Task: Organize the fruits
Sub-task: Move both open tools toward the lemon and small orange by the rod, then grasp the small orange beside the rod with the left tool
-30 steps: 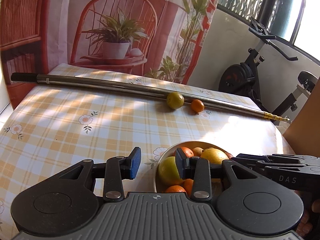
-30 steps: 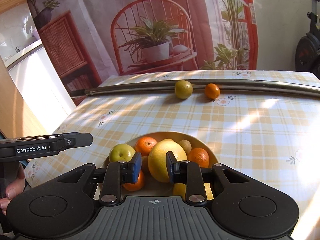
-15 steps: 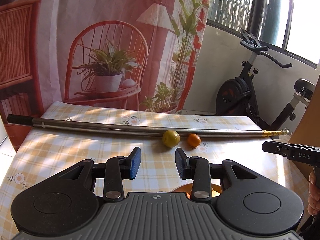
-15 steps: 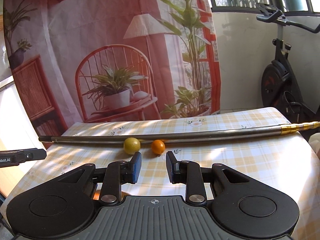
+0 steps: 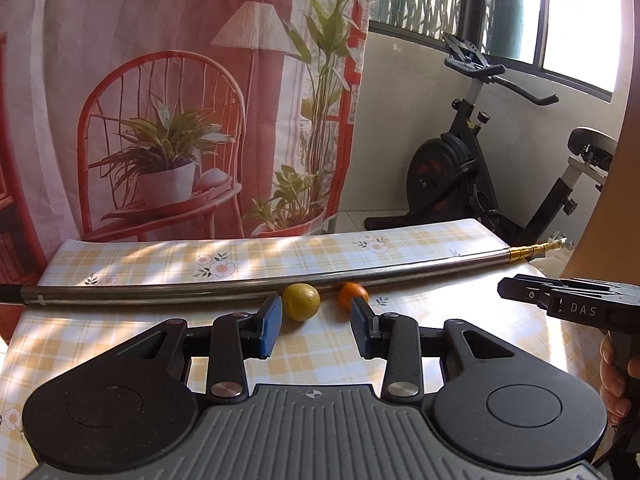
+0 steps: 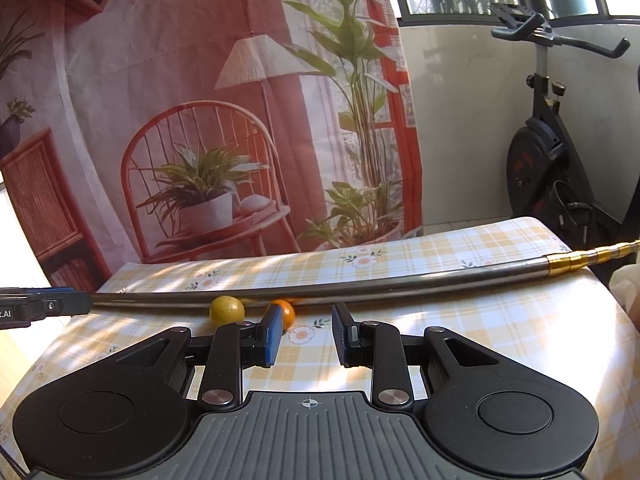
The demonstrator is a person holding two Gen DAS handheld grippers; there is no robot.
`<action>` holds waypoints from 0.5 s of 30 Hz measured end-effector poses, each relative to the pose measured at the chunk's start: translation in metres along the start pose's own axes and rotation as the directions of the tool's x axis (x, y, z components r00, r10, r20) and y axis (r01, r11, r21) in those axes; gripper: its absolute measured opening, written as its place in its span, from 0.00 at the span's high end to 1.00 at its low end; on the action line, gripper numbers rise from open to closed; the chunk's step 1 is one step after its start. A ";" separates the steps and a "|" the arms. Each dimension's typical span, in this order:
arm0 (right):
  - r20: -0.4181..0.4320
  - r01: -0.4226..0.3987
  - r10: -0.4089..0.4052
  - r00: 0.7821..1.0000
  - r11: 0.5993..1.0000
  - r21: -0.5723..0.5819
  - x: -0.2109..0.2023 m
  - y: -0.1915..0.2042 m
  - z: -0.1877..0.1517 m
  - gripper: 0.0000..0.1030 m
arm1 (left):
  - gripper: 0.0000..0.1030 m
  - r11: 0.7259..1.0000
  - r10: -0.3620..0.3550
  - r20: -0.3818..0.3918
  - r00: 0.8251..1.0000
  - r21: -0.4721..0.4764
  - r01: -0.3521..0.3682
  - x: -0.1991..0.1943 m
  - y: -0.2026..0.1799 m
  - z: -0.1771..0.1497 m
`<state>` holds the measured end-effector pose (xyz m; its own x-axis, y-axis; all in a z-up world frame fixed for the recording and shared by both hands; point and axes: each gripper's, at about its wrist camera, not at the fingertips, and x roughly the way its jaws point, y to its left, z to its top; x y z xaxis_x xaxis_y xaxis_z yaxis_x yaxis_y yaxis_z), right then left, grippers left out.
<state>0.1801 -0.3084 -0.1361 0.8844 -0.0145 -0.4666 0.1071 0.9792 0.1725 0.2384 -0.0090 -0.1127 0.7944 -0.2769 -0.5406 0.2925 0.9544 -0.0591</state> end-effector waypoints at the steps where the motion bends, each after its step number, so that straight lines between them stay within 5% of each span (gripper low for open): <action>1: -0.002 0.005 -0.005 1.000 1.000 0.008 0.004 -0.003 0.000 0.75 | 0.62 1.000 -0.013 -0.006 1.000 0.017 0.013 0.007 -0.005 0.005; 7: -0.027 0.045 -0.043 0.999 0.996 0.076 0.023 -0.022 -0.005 0.75 | 0.62 0.989 -0.098 -0.029 0.995 0.106 0.100 0.064 -0.039 0.018; 15: -0.066 0.065 -0.058 0.996 0.990 0.126 0.045 -0.048 -0.017 0.75 | 0.62 0.987 -0.075 -0.091 0.993 0.136 0.087 0.148 -0.052 0.008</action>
<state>0.2070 -0.3522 -0.1803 0.8451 -0.0575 -0.5316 0.2211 0.9428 0.2496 0.3445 -0.1008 -0.1826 0.7185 -0.3369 -0.6085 0.4303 0.9026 0.0084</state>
